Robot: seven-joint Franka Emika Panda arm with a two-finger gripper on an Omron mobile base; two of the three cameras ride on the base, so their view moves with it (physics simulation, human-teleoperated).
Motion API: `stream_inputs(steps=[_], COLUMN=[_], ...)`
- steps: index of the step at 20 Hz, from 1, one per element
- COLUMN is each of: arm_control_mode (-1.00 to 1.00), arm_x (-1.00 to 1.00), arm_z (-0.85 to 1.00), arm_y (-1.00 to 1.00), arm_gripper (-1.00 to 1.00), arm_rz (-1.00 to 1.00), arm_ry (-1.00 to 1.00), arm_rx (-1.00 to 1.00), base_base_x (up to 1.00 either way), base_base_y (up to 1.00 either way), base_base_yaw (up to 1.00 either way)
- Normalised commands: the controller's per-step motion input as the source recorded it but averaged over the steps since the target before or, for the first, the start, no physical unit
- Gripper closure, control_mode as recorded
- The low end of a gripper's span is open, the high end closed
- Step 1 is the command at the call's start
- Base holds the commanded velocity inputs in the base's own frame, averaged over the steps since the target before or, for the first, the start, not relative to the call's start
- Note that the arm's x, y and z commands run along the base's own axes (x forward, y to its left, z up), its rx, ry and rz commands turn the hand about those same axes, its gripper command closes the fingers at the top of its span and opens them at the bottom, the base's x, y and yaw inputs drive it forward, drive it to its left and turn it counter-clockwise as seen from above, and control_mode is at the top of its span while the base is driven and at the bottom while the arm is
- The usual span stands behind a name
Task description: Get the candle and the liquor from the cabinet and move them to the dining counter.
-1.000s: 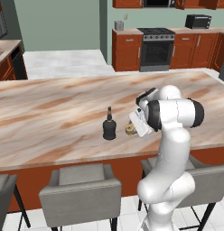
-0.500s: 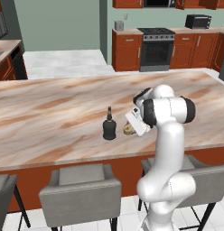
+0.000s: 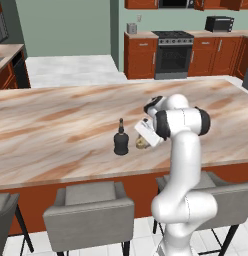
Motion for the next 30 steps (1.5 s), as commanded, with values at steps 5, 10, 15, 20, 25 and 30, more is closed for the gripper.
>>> stream_inputs(steps=[5,10,15,20,25,30], arm_control_mode=[-1.0,-1.0,-1.0,-1.0,-1.0,-1.0], arm_x=[0.3,0.2,0.05,0.01,0.11,0.04], arm_z=[-0.13,-0.1,-0.05,0.0,0.0,0.04], arm_y=[0.0,0.0,-0.1,-0.13,-0.2,-0.24], arm_gripper=[-1.0,-1.0,-1.0,-1.0,-1.0,-1.0], arm_rz=[0.11,0.08,0.07,0.06,0.01,0.0], arm_ry=[0.04,0.02,0.0,0.0,0.0,0.0], arm_rx=[0.02,0.0,0.02,0.02,0.0,0.0], base_base_x=[0.0,0.0,0.0,0.0,0.0,0.0], base_base_y=[0.0,0.0,0.0,0.0,0.0,0.0], base_base_yaw=[0.0,0.0,0.0,0.0,0.0,0.0])
